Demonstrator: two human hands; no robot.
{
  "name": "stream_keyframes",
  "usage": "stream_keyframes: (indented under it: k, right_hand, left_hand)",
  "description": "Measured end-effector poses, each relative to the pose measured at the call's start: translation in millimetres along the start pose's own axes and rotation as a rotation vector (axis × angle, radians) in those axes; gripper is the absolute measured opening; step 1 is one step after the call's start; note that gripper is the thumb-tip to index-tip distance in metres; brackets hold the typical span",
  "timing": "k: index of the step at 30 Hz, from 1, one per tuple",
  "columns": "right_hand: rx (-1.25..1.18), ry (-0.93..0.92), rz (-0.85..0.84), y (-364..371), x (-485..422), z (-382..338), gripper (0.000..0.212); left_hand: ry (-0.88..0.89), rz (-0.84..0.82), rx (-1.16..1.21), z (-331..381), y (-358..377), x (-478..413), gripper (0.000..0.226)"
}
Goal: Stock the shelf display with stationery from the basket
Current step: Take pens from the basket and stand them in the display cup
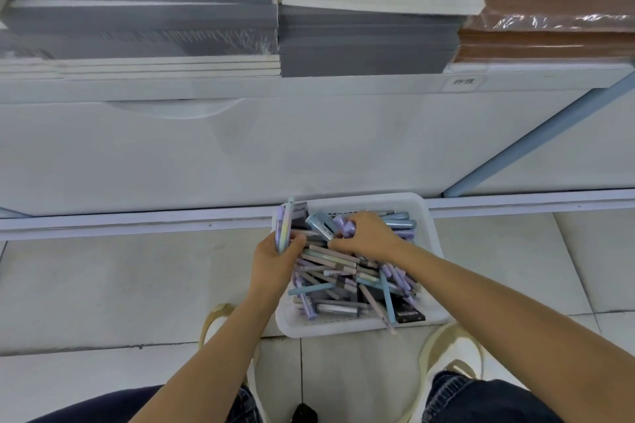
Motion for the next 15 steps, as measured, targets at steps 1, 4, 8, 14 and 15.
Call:
stream_keyframes:
  k: [1,4,8,14,15]
  right_hand:
    - [-0.028,-0.029,-0.064,-13,6,-6,0.046]
    - [-0.04,-0.136,-0.179,-51,25,-34,0.048]
    - [-0.046,-0.242,-0.18,-97,59,-77,0.04]
    - [-0.31,-0.309,-0.156,-153,122,-117,0.021]
    - [-0.292,-0.344,-0.153,-161,133,-123,0.025]
  left_hand:
    - [0.012,0.006,0.019,9,2,0,0.013]
    - [-0.009,-0.012,0.095,42,13,3,0.029]
    - [0.078,-0.029,0.252,96,24,19,0.037]
    - [0.373,0.051,0.347,181,15,57,0.027]
    - [0.41,0.02,0.312,194,14,65,0.025]
Point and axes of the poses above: each hand's wrist, its own x-axis away from the middle knuckle, its own y-axis out of the palm, z = x × y, the point moved 2 cm from there along -x, towards the middle knuckle, and after that the axes turned 2 degrees about y, right-handed, at the moved point
